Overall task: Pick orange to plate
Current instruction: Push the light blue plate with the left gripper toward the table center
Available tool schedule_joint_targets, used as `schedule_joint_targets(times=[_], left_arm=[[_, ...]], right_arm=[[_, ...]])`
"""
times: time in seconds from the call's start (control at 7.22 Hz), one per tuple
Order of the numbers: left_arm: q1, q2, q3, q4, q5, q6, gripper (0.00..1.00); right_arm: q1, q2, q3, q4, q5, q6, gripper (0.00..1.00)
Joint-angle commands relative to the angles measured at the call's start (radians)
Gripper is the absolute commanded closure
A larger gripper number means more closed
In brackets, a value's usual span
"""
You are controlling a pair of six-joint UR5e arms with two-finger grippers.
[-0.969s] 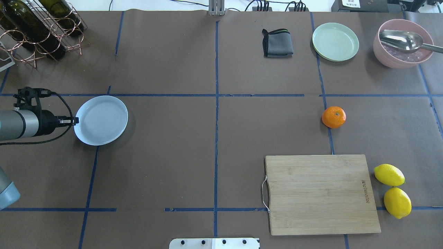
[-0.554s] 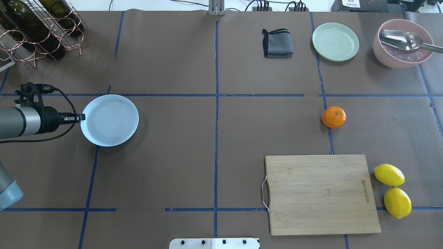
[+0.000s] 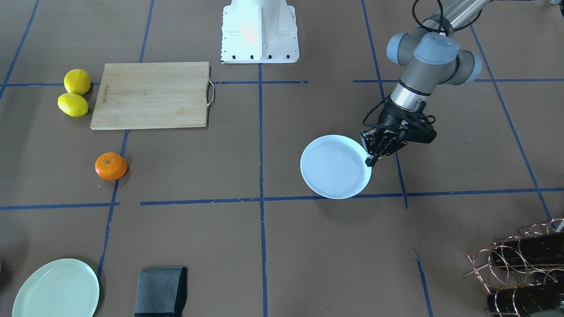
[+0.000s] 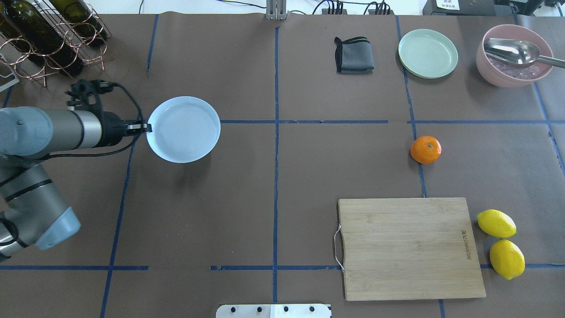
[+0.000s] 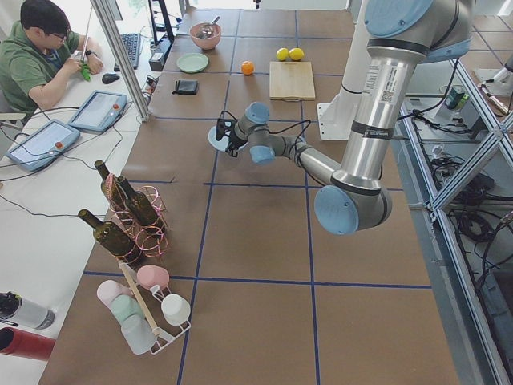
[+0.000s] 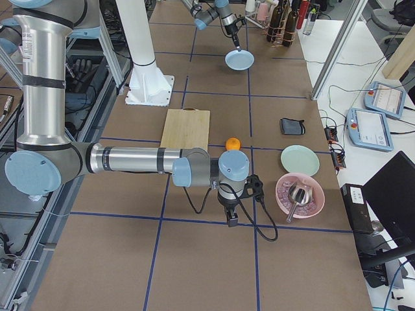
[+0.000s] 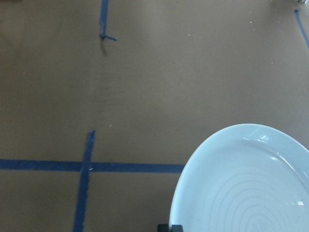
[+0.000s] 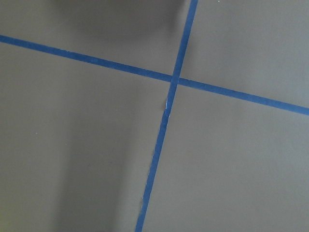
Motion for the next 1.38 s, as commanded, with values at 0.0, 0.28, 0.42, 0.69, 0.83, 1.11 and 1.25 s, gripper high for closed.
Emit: schedule_joint_targets(times=[0.0, 0.28, 0.42, 0.69, 0.83, 1.11, 1.25], left_arm=[[0.124, -0.196, 0.069, 0.162, 0.081, -0.113, 1.00], [0.175, -0.272, 0.165, 0.159, 0.092, -0.148, 1.00], [0.180, -0.272, 0.165, 0.159, 0.098, -0.148, 1.00], [0.184, -0.274, 0.162, 0.157, 0.096, -0.142, 0.62], [0.184, -0.272, 0.156, 0.159, 0.092, -0.115, 0.01], [0.128, -0.239, 0.066, 0.197, 0.043, 0.053, 0.00], [0.058, -0.168, -0.038, 0.276, -0.059, 0.170, 0.00]], right_arm=[[0.000, -0.001, -0.001, 0.000, 0.002, 0.000, 0.00], [0.000, -0.001, -0.004, 0.000, 0.002, 0.000, 0.00], [0.000, -0.001, -0.006, 0.000, 0.002, 0.002, 0.00], [0.000, 0.001, -0.006, 0.000, 0.002, 0.000, 0.00], [0.000, 0.001, -0.007, 0.000, 0.002, 0.000, 0.00], [0.000, 0.001, -0.006, 0.000, 0.002, 0.000, 0.00], [0.000, 0.002, -0.006, 0.000, 0.002, 0.000, 0.00]])
